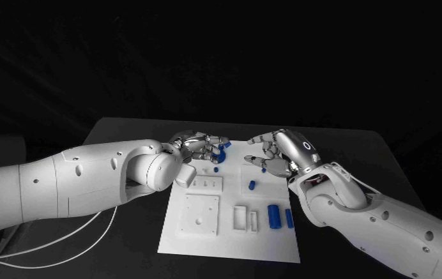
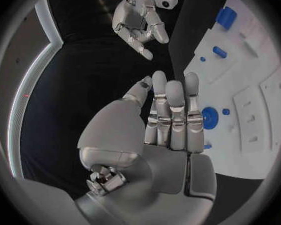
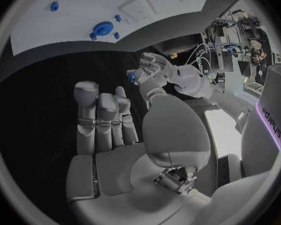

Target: Assemble the parts on the task board

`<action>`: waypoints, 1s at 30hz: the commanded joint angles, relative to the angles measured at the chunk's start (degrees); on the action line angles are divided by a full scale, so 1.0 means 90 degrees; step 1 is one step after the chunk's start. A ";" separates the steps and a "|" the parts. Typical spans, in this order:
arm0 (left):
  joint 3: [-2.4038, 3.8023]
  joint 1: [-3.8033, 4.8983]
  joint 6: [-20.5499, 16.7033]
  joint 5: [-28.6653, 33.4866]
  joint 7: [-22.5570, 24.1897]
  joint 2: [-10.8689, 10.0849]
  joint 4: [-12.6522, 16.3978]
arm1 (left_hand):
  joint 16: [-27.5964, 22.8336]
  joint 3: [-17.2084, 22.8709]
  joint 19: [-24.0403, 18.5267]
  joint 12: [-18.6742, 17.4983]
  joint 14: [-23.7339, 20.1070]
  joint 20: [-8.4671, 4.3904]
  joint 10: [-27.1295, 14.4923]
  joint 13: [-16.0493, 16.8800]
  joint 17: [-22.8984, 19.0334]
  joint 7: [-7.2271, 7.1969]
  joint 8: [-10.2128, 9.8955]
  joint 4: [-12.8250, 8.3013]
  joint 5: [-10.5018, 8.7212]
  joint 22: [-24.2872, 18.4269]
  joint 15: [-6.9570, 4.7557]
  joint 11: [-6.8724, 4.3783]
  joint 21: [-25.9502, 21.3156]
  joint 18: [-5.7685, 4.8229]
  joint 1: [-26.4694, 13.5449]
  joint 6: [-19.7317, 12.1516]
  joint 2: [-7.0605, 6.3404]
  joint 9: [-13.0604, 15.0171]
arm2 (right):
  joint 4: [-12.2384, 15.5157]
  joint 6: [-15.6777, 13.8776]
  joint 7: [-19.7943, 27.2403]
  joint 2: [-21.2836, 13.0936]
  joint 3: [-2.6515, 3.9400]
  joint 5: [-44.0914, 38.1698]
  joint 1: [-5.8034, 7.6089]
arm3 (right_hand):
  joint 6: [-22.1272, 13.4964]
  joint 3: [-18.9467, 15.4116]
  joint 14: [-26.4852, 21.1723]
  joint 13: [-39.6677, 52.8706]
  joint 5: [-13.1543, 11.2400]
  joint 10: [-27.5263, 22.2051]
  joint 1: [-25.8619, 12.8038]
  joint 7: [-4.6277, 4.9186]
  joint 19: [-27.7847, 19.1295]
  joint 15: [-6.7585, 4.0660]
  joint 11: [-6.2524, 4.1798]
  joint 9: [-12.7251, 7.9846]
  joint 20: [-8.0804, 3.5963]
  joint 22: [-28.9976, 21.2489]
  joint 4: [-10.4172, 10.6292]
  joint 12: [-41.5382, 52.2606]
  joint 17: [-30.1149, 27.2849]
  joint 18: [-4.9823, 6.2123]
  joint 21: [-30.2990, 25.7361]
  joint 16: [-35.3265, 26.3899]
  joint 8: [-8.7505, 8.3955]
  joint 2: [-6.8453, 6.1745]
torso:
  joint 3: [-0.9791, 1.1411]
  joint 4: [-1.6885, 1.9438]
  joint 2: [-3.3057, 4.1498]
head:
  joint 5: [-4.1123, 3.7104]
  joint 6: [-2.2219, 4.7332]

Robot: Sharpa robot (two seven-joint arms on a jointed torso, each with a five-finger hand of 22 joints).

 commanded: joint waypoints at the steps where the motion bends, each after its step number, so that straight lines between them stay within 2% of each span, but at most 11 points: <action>1: 0.0004 -0.0031 -0.0374 0.0308 0.0271 0.0014 0.0048 | 0.0137 -0.0046 0.0031 0.0175 0.0013 -0.0025 0.0239 0.0099 0.0012 -0.0437 0.0043 -0.0006 -0.0066 0.0145 -0.0060 -0.0107 0.0045 -0.0096 -0.0042 0.0558 0.0030 0.0394 | -0.0013 -0.0195 -0.0449 0.0102 0.0033 -0.0210 -0.0010 | 0.0019 -0.0190 0.0051 0.0010 0.0011 0.0045 -0.0031 0.0012 0.0269 -0.0016 0.0005 0.0010 -0.0050 0.0462 0.0160 0.0007 0.0010 -0.0079 0.0056 0.0024 -0.0010 -0.0015 | -0.0012 0.0003 0.0006 | -0.0036 0.0036; 5: 0.0004 -0.0061 -0.0399 0.0331 0.0282 0.0029 0.0094 | 0.0320 -0.0076 0.0080 0.0442 0.0069 -0.0053 0.0244 0.0234 0.0038 -0.0450 0.0043 -0.0033 -0.0120 0.0300 -0.0090 -0.0122 0.0113 -0.0096 -0.0031 0.0569 0.0045 0.0288 | -0.0047 -0.0307 -0.0727 0.0235 0.0102 -0.0202 -0.0015 | 0.0007 -0.0438 0.0067 0.0007 0.0015 0.0054 -0.0005 0.0014 0.0269 -0.0014 0.0005 0.0011 -0.0049 0.0454 0.0515 -0.0006 0.0020 -0.0075 0.0072 0.0021 -0.0009 -0.0057 | -0.0016 0.0011 0.0010 | -0.0059 0.0045; 10: 0.0005 -0.0085 -0.0392 0.0350 0.0296 0.0045 0.0157 | 0.0374 -0.0109 0.0078 0.0495 0.0064 -0.0056 0.0241 0.0266 0.0027 -0.0447 0.0043 -0.0051 -0.0187 0.0307 -0.0093 -0.0122 0.0144 -0.0096 -0.0018 0.0564 0.0064 0.0224 | -0.0119 -0.0376 -0.1047 0.0382 0.0174 -0.0224 -0.0018 | -0.0031 -0.0630 0.0069 -0.0012 -0.0018 0.0040 0.0002 0.0015 0.0266 -0.0013 0.0012 0.0013 -0.0045 0.0447 0.0788 -0.0032 0.0021 -0.0063 0.0049 0.0008 -0.0008 -0.0110 | -0.0024 0.0013 0.0007 | -0.0072 0.0049; 14: 0.0005 -0.0093 -0.0382 0.0379 0.0334 0.0053 0.0199 | 0.0386 -0.0120 0.0080 0.0503 0.0067 -0.0059 0.0243 0.0271 0.0019 -0.0445 0.0043 -0.0062 -0.0212 0.0307 -0.0095 -0.0121 0.0157 -0.0096 -0.0010 0.0562 0.0073 0.0203 | -0.0182 -0.0331 -0.1171 0.0485 0.0198 -0.0244 -0.0018 | -0.0039 -0.0697 0.0062 -0.0017 -0.0086 0.0025 0.0040 0.0019 0.0267 -0.0011 0.0018 0.0015 -0.0042 0.0445 0.0915 -0.0041 0.0022 -0.0058 0.0037 0.0000 -0.0007 -0.0128 | -0.0025 0.0001 0.0010 | -0.0078 0.0063; 23: 0.0008 -0.0101 -0.0379 0.0455 0.0500 0.0091 0.0244 | 0.0387 -0.0153 0.0071 0.0482 0.0058 -0.0057 0.0242 0.0268 -0.0016 -0.0438 0.0043 -0.0080 -0.0360 0.0302 -0.0091 -0.0114 0.0176 -0.0096 0.0010 0.0546 0.0129 0.0147 | -0.0354 -0.0045 -0.1188 0.0723 0.0211 -0.0242 -0.0019 | -0.0004 -0.0775 0.0043 -0.0018 -0.0117 0.0007 0.0034 0.0010 0.0253 -0.0009 0.0017 0.0017 -0.0040 0.0442 0.0960 -0.0047 0.0017 -0.0061 0.0008 -0.0014 -0.0005 -0.0113 | -0.0022 0.0016 0.0011 | -0.0080 0.0059; 30: 0.0010 -0.0102 -0.0367 0.0499 0.0580 0.0117 0.0264 | 0.0394 -0.0181 0.0065 0.0482 0.0056 -0.0055 0.0241 0.0273 -0.0035 -0.0433 0.0042 -0.0088 -0.0548 0.0299 -0.0089 -0.0111 0.0184 -0.0096 0.0031 0.0526 0.0182 0.0113 | -0.0407 0.0090 -0.1165 0.0816 0.0211 -0.0254 -0.0025 | 0.0041 -0.0834 0.0043 -0.0005 -0.0053 0.0010 0.0062 0.0000 0.0252 -0.0013 0.0010 0.0017 -0.0043 0.0448 0.0924 -0.0030 0.0025 -0.0066 0.0024 -0.0005 -0.0006 -0.0094 | -0.0023 0.0005 0.0010 | -0.0072 0.0051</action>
